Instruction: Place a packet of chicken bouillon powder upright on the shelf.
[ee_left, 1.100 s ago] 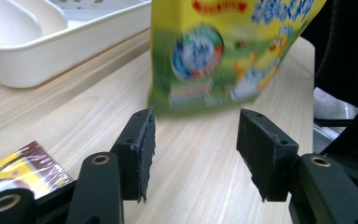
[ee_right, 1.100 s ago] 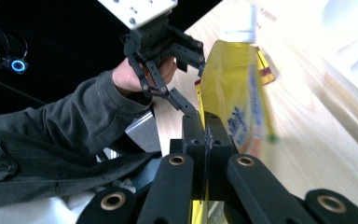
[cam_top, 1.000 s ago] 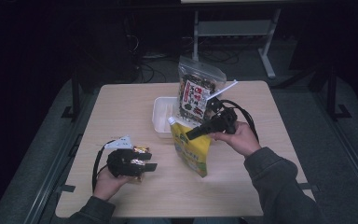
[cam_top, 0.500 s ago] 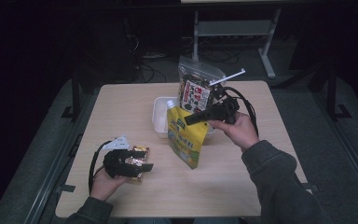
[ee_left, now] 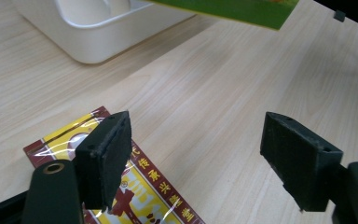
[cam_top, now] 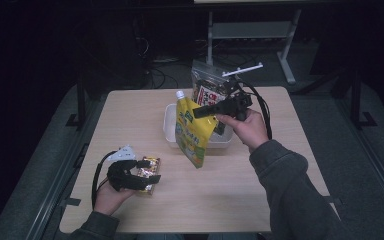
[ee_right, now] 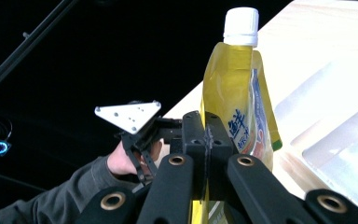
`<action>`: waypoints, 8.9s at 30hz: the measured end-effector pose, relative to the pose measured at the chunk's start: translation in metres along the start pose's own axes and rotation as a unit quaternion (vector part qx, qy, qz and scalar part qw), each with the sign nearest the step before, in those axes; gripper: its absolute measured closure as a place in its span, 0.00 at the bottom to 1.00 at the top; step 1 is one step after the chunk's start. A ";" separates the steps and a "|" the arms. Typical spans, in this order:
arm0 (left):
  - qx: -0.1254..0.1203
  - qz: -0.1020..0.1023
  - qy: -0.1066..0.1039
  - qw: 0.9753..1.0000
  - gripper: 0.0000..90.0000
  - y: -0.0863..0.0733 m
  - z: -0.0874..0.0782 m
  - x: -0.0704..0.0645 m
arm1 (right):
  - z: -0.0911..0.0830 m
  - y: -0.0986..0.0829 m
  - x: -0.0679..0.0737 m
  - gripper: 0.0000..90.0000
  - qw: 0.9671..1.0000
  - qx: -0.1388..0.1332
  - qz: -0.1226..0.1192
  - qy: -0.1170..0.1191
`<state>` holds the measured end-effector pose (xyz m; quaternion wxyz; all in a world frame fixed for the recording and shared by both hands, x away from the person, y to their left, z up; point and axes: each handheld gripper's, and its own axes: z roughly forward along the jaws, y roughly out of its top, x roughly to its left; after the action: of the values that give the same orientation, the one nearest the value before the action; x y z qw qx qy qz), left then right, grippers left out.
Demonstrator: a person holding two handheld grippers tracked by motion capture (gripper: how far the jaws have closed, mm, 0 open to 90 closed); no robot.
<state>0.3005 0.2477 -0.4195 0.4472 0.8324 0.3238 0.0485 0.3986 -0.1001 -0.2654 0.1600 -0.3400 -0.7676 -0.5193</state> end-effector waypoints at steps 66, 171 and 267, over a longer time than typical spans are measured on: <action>0.002 -0.016 0.021 1.000 0.22 -0.007 -0.007 0.013 | 0.071 0.057 -0.018 0.99 0.985 -0.122 0.053 -0.115; 0.054 -0.035 0.118 0.991 0.18 -0.023 0.009 0.012 | 0.072 0.001 -0.035 0.53 0.992 -0.069 0.057 -0.088; 0.021 0.019 0.088 0.996 0.36 0.007 0.008 -0.026 | 0.102 -0.072 -0.050 0.33 0.993 0.077 0.079 -0.032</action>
<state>0.2869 0.2237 -0.4133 0.3987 0.8399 0.3471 0.1231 0.3954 -0.0417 -0.3868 0.2015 -0.4032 -0.7806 -0.4331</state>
